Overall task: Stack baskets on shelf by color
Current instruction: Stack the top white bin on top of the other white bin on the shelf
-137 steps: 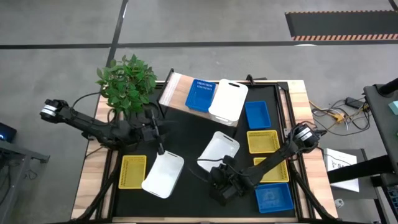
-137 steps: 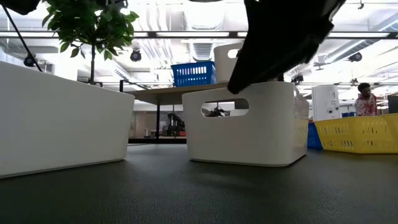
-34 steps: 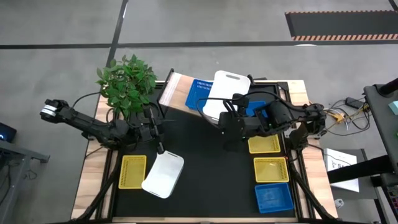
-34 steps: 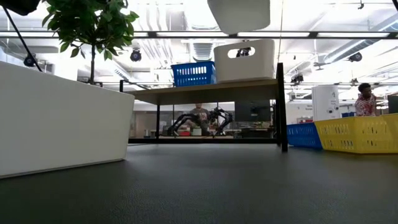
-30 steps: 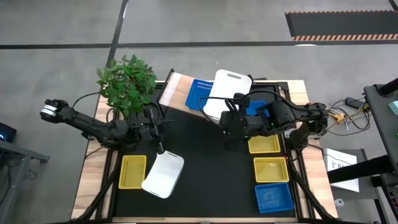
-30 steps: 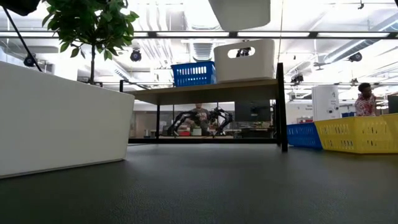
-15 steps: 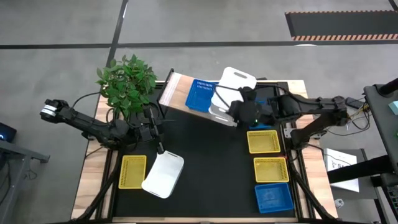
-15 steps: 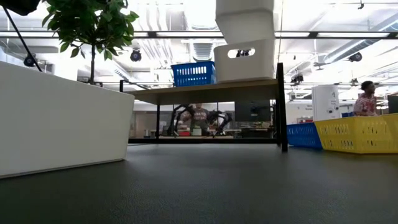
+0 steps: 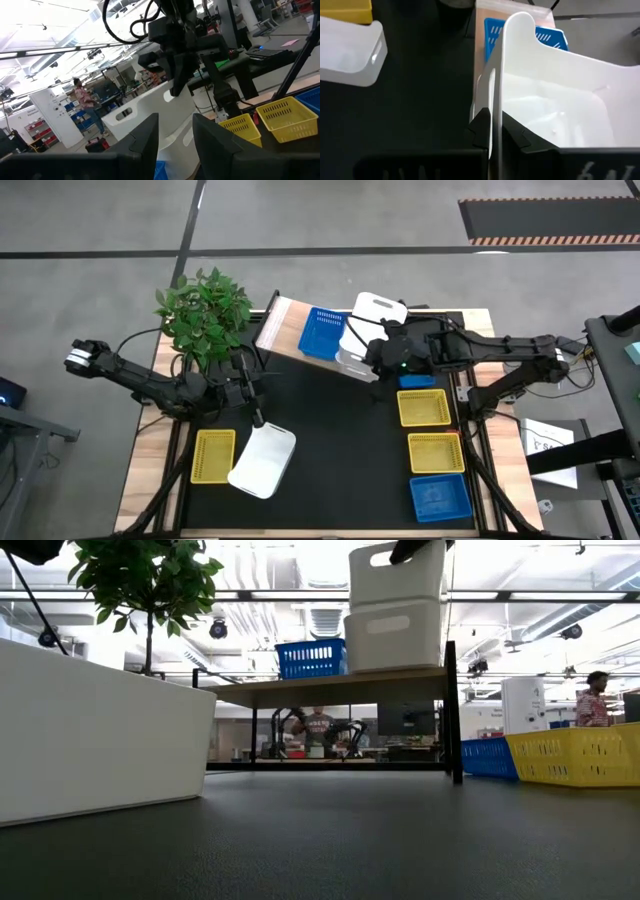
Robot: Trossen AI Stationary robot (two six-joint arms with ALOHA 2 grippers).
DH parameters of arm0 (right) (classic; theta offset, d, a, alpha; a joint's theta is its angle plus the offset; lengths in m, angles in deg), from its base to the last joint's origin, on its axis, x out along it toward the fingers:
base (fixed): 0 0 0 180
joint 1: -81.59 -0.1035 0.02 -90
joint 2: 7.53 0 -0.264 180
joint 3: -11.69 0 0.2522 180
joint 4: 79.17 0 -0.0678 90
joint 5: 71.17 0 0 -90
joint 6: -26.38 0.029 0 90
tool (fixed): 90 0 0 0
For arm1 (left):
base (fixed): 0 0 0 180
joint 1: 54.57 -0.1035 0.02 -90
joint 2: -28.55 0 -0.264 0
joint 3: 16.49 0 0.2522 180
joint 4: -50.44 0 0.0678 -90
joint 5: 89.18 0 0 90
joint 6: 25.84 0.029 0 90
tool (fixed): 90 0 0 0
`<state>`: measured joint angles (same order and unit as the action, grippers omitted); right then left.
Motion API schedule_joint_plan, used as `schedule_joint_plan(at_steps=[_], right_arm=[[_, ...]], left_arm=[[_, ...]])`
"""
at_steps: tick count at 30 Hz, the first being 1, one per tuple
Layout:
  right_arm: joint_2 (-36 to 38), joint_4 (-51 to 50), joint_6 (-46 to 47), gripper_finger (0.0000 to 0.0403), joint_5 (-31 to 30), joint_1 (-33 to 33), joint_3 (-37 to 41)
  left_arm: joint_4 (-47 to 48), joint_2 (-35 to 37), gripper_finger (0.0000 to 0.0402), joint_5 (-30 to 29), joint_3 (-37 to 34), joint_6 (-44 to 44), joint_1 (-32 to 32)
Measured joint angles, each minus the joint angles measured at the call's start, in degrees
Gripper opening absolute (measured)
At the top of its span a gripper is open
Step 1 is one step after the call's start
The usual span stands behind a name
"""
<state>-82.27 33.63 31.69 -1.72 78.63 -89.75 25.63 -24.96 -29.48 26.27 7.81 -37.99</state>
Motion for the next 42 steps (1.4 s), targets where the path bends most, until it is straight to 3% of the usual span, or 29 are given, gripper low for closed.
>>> schedule_joint_plan(at_steps=[25,42], right_arm=[[-1.99,-0.34,-1.51,0.0011,-0.23,0.00,0.09],[-1.78,-4.64,1.53,0.0150,1.31,0.00,-2.41]], left_arm=[[0.00,0.02,0.0105,0.00,-0.03,0.00,0.00],[0.02,0.02,0.0105,0.00,-0.17,0.03,0.00]])
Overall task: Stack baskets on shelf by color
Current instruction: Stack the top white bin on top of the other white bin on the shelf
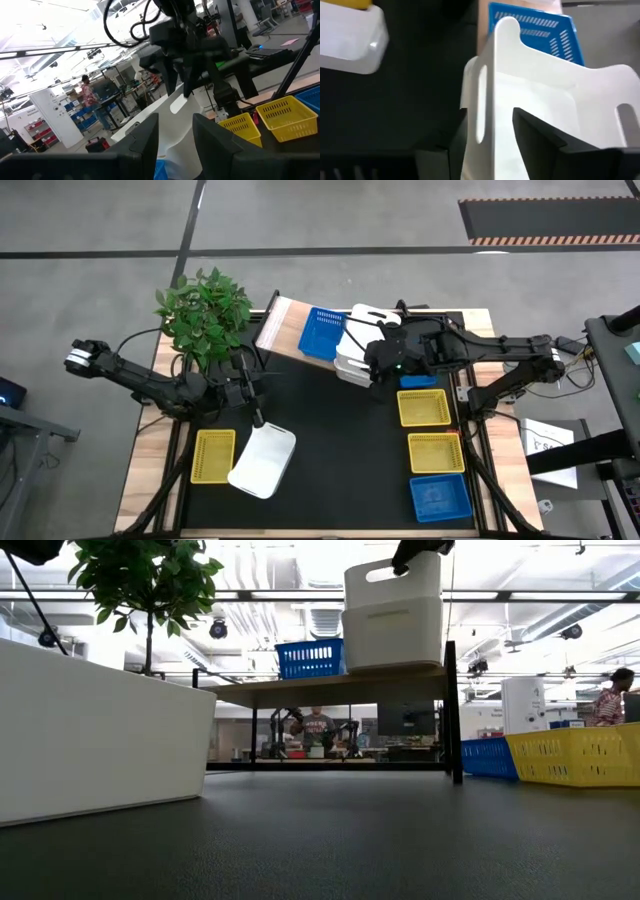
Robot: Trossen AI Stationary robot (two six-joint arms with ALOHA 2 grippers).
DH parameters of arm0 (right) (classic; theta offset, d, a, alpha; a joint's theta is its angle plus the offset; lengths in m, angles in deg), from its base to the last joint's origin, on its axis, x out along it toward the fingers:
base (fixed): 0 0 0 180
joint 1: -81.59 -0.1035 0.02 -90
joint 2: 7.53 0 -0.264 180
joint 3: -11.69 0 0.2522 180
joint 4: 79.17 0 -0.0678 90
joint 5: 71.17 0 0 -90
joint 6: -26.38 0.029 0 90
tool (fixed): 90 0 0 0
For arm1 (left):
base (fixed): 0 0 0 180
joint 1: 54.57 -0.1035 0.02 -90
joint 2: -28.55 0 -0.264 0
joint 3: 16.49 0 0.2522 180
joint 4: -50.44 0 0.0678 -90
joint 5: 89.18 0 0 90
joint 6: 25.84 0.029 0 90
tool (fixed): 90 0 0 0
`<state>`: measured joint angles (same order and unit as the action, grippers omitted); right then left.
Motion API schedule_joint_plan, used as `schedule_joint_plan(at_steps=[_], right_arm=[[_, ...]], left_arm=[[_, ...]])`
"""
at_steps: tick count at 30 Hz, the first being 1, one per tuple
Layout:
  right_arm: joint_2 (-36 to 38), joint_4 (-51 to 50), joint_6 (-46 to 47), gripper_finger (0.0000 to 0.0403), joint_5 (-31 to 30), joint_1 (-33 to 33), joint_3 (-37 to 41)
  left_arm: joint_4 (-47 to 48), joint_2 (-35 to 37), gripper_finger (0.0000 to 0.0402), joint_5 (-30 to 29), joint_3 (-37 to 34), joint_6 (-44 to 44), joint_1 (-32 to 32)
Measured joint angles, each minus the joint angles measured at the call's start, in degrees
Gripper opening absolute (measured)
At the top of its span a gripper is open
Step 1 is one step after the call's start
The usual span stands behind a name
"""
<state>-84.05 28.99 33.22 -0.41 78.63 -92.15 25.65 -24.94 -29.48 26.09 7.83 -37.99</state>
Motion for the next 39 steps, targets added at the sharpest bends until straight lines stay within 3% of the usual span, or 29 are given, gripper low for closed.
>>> schedule_joint_plan(at_steps=[4,9,21,30,39], right_arm=[[0.05,-0.47,1.36,0.0159,4.28,-0.06,-2.52],[0.05,0.22,0.51,0.0146,4.55,-0.15,-3.71],[-0.64,4.11,-3.49,0.0016,2.70,-0.13,-1.57],[-3.06,4.87,-3.94,0.0009,7.64,-0.70,-1.53],[-8.43,4.28,-5.45,0.0009,5.89,-2.40,-1.51]], left_arm=[[-0.02,0.00,0.0105,0.00,0.10,0.00,0.00],[0.00,0.00,0.0105,0.00,0.09,0.00,0.02],[-0.01,0.02,0.0105,0.00,0.07,0.00,0.00],[-0.02,-0.07,0.0105,0.00,0.09,-0.02,0.00],[-0.02,-0.11,0.0105,0.00,0.00,-0.18,0.01]])
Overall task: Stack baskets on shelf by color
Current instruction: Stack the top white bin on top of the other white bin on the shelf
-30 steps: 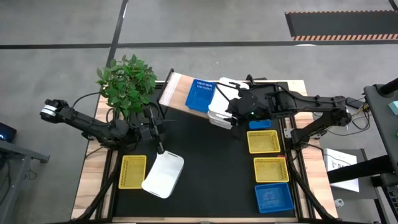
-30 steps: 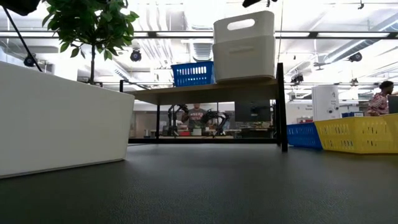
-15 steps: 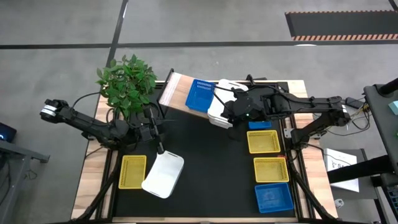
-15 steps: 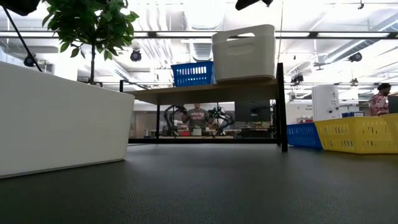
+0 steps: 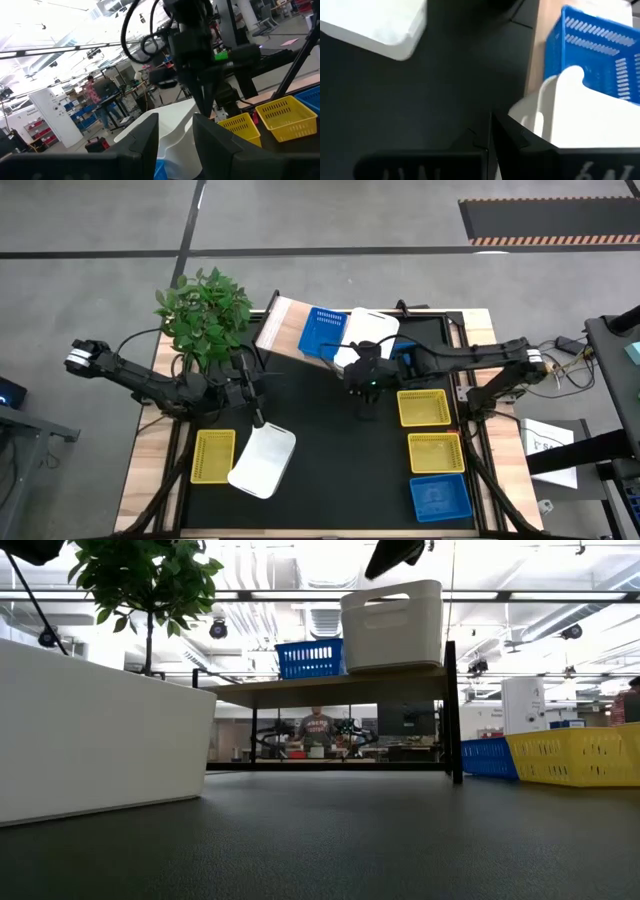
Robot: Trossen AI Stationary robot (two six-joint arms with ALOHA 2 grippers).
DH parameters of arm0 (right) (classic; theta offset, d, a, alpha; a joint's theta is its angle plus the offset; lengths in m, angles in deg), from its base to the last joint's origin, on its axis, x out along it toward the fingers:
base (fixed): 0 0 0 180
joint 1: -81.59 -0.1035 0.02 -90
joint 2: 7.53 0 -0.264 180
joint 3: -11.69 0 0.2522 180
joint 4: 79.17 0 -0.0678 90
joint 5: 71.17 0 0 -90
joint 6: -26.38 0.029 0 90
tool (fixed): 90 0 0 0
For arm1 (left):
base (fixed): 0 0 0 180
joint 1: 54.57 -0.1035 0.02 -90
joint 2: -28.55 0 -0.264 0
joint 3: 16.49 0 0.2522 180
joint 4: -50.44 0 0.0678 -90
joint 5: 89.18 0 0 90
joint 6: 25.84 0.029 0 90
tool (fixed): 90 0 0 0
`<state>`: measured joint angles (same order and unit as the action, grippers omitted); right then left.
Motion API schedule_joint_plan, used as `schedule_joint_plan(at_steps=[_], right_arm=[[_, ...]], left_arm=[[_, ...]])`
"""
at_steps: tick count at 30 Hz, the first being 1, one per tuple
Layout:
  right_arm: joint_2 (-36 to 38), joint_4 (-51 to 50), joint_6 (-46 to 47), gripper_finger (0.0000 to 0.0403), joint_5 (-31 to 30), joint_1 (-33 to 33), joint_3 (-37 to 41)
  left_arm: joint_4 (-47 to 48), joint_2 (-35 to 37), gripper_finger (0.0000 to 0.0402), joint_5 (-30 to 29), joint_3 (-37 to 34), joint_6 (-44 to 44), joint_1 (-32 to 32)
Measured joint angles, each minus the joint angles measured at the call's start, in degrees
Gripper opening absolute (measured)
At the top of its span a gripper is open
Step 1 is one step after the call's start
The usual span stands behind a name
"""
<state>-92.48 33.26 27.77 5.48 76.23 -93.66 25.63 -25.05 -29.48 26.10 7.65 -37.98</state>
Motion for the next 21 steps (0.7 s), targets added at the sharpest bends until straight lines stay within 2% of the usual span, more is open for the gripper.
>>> schedule_joint_plan(at_steps=[21], right_arm=[[0.57,-5.71,-0.82,0.0009,-8.54,0.37,0.04]], left_arm=[[-0.03,-0.27,0.0105,0.00,-0.05,-0.46,0.00]])
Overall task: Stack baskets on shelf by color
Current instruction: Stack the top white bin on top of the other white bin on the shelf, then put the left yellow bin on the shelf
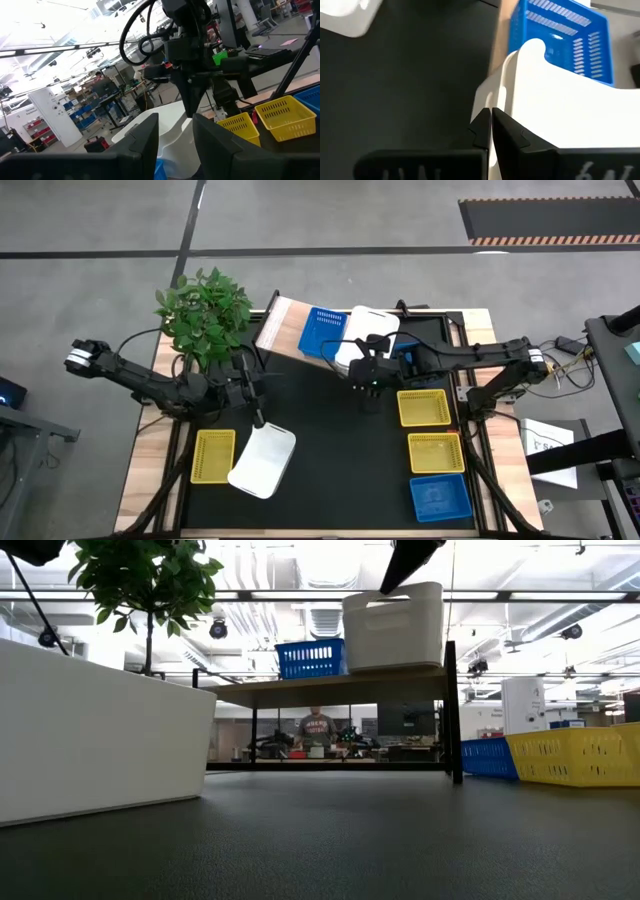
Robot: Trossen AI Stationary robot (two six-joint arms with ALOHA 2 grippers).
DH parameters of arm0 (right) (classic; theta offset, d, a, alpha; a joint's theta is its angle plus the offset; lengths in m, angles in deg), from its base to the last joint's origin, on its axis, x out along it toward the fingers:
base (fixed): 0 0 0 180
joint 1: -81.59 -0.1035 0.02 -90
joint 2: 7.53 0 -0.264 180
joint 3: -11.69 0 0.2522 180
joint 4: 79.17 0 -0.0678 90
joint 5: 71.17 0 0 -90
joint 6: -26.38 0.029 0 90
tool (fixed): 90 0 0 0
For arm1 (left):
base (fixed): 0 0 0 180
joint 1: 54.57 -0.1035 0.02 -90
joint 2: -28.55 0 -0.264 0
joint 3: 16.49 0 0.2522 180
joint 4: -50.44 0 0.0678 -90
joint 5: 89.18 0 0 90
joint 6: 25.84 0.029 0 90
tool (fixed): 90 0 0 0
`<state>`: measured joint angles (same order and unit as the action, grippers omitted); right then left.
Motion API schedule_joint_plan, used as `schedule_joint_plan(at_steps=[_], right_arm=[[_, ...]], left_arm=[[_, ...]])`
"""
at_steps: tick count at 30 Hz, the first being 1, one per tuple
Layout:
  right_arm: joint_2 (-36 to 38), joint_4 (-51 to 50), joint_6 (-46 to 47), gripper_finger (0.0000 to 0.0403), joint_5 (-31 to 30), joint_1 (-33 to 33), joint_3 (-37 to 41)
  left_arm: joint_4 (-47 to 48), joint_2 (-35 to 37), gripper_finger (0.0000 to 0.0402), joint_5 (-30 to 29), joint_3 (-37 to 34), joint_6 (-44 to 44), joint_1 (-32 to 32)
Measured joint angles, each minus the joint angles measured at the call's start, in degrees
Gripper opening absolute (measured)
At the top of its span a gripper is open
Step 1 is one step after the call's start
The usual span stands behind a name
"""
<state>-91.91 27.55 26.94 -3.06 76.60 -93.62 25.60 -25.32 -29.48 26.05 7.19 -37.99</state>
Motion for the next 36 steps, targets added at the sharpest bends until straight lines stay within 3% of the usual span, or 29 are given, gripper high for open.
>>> schedule_joint_plan(at_steps=[12,22,36], right_arm=[[0.57,0.35,-0.16,0.0009,1.11,-0.94,-0.18],[4.53,3.98,2.11,0.0009,2.76,-11.28,0.49],[7.34,15.68,2.40,0.0009,0.82,-22.21,13.63]], left_arm=[[0.05,-0.10,0.0105,0.00,0.00,-0.19,-0.01],[0.05,-0.28,0.0105,0.00,0.07,-1.26,0.00],[0.03,-0.65,0.0105,0.85,0.22,-10.04,0.18]])
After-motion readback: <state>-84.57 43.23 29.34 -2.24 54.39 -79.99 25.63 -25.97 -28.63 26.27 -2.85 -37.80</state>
